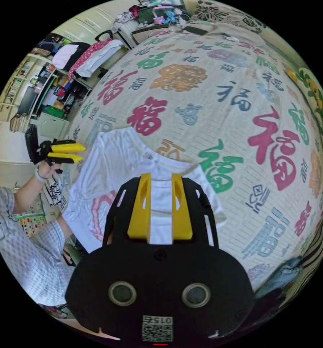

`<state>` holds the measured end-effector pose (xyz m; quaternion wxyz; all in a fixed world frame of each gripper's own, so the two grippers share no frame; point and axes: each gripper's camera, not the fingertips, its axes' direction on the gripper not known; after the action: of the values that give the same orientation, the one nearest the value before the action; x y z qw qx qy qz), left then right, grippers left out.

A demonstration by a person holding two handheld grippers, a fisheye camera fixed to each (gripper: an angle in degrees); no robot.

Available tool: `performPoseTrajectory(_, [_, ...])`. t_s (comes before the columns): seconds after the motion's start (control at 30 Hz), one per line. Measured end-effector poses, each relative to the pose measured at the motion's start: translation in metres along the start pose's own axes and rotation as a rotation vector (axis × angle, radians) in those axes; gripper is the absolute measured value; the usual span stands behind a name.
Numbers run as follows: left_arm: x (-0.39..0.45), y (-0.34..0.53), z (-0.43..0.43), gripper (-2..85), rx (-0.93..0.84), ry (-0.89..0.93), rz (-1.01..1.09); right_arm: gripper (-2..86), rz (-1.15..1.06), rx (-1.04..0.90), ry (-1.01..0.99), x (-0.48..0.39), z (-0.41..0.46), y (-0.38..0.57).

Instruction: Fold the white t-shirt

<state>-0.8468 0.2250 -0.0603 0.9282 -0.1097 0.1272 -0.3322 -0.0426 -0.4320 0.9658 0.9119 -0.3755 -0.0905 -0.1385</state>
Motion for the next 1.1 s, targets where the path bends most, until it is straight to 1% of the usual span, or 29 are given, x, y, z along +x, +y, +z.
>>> performPoseTrajectory(0.07, [-0.014, -0.037, 0.025, 9.0, -0.067, 0.023, -0.013, 9.5, 0.0, -0.011, 0.042, 0.018, -0.002, 0.006])
performPoseTrajectory(0.13, [-0.019, -0.064, 0.044, 9.4, -0.092, 0.002, 0.0, 10.3, 0.0, -0.035, 0.061, 0.031, 0.0, 0.009])
performPoseTrajectory(0.23, [-0.013, -0.096, 0.077, 10.9, -0.197, -0.077, 0.032, 11.3, 0.012, -0.098, 0.055, 0.045, 0.012, 0.017])
performPoseTrajectory(0.33, [0.008, -0.105, 0.105, 10.8, -0.265, -0.201, 0.096, 9.9, 0.043, -0.06, 0.08, 0.048, 0.01, 0.035])
performPoseTrajectory(0.4, [0.025, -0.105, 0.115, 8.2, -0.277, -0.277, 0.164, 5.3, 0.016, -0.077, 0.102, 0.043, 0.005, 0.05])
performPoseTrajectory(0.47, [0.032, -0.106, 0.119, 4.3, -0.307, -0.221, 0.186, 1.4, -0.018, -0.113, 0.065, 0.042, 0.0, 0.06])
performPoseTrajectory(0.5, [0.034, -0.108, 0.12, 2.0, -0.31, -0.228, 0.172, 0.8, -0.026, -0.116, 0.045, 0.043, -0.007, 0.067])
performPoseTrajectory(0.57, [0.04, -0.112, 0.118, 1.2, -0.309, -0.243, 0.183, 0.2, -0.004, -0.07, 0.055, 0.048, -0.025, 0.077])
performPoseTrajectory(0.63, [0.044, -0.121, 0.114, 0.8, -0.317, -0.244, 0.186, -0.1, 0.033, -0.055, 0.011, 0.059, -0.043, 0.082])
performPoseTrajectory(0.73, [0.055, -0.14, 0.104, 0.4, -0.311, -0.288, 0.21, -0.5, 0.027, -0.078, 0.083, 0.065, -0.066, 0.089])
performPoseTrajectory(0.87, [0.07, -0.155, 0.094, 0.0, -0.297, -0.378, 0.255, -0.7, 0.069, -0.004, 0.092, 0.078, -0.093, 0.109])
performPoseTrajectory(1.0, [0.078, -0.157, 0.066, -0.1, -0.139, -0.413, 0.195, -0.5, 0.153, 0.107, 0.108, 0.095, -0.12, 0.14])
performPoseTrajectory(1.1, [0.089, -0.147, 0.045, -0.1, -0.056, -0.462, 0.192, -0.4, 0.144, 0.195, 0.085, 0.093, -0.141, 0.172])
